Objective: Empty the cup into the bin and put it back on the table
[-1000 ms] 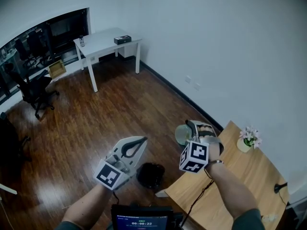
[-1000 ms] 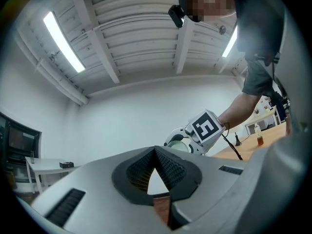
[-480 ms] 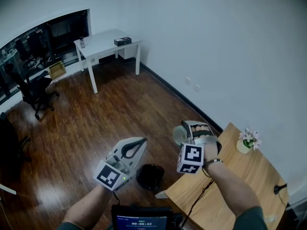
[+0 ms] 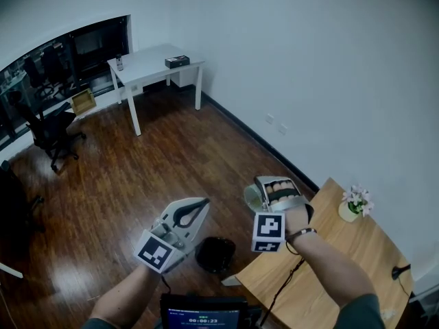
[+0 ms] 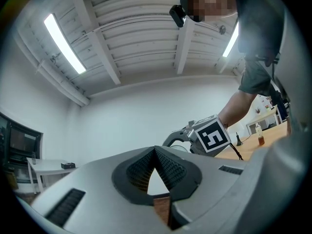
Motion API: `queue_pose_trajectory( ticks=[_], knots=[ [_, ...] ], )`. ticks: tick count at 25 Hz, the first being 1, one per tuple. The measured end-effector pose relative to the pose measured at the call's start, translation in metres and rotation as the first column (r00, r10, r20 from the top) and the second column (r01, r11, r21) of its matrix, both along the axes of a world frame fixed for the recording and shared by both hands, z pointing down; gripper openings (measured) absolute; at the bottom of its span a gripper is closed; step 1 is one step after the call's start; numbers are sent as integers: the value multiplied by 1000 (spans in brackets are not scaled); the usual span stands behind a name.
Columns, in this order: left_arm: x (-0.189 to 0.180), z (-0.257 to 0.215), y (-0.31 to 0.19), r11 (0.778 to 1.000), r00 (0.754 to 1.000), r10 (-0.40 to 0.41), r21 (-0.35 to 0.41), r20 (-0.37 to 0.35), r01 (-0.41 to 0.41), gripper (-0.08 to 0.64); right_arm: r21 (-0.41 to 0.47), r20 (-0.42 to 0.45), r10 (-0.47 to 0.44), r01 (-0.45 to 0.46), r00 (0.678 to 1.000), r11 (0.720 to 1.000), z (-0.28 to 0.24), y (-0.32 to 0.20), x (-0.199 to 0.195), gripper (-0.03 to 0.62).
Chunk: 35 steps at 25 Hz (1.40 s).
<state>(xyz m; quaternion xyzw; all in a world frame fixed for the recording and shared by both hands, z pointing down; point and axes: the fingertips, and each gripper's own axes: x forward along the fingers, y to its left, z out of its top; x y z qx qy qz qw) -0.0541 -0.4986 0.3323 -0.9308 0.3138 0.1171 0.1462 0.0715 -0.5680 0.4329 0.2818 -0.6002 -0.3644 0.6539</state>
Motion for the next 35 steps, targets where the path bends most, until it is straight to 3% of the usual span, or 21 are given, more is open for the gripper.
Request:
queue_pose_trajectory(
  ticks=[17, 35],
  knots=[
    [-2, -2, 4, 1000, 1000, -8, 4, -6, 8, -8, 38, -103, -57, 61, 993, 997, 0, 1, -3, 399],
    [-1, -4, 6, 1000, 1000, -9, 14, -2, 9, -8, 41, -139, -59, 65, 989, 997, 2, -3, 1, 399]
  ],
)
